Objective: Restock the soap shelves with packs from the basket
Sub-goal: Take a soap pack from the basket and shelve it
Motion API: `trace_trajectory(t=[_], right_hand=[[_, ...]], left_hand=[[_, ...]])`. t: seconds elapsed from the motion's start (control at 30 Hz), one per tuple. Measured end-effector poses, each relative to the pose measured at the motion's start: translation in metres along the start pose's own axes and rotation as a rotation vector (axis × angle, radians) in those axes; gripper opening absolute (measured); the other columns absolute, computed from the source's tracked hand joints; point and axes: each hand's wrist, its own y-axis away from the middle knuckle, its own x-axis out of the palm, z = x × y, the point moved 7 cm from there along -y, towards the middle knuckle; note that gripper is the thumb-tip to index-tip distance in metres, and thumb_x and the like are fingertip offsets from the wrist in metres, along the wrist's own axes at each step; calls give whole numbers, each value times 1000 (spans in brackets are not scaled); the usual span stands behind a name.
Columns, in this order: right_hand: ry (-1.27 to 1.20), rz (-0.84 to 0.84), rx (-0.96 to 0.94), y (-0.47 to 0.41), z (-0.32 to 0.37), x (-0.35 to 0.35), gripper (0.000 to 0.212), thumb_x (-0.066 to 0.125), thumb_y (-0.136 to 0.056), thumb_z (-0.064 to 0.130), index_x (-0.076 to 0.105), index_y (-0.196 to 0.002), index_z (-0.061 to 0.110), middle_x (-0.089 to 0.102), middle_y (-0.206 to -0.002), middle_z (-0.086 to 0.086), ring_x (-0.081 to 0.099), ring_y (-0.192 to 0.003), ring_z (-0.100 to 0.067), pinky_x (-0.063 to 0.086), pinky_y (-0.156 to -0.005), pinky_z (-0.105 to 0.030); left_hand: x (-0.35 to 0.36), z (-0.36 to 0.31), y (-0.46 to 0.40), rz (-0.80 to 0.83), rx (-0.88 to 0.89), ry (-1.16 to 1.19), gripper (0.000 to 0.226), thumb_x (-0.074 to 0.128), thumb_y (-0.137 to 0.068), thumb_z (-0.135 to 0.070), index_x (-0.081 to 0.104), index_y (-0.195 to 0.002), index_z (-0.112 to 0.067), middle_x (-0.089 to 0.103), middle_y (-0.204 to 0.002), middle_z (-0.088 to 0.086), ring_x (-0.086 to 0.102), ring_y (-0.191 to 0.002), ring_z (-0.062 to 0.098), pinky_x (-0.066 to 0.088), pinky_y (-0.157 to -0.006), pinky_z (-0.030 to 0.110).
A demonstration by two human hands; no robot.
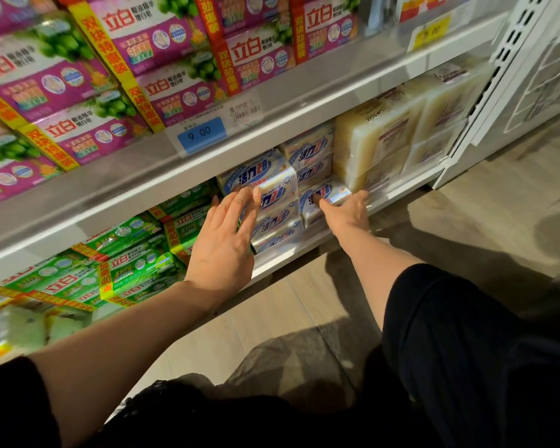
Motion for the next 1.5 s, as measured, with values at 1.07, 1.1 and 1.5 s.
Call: trace_trajectory(t=[1.07,1.1,1.5], right_hand=[[-138,-593,-612,288,38,-518,24,70,-78,12,55,-66,25,56,-60,6,55,-61,-17,54,-71,-44],[-90,-662,-580,291,20,-539,22,71,-77,10,56,-68,24,58,-63,4,56,-63,-17,54,-72,-43],[348,-682,-120,244,-145,-626,61,84,-67,35,58,-114,6,60,-114,-13,54,-106,-29,38,-80,-32]], left_hand=[[-254,-337,-26,-78,376,849,62,72,-84,-21,44,-137,-8,59,-125,9,59,-115,24,46,-98,33],[-255,-353,-27,-87,405,862,60,73,-82,-23,47,-134,-10,60,-125,8,58,-116,24,46,-98,36],[-242,-499,-65,-347,583,711,81,76,-79,-20,34,-147,-9,29,-154,10,22,-145,27,14,-116,30]])
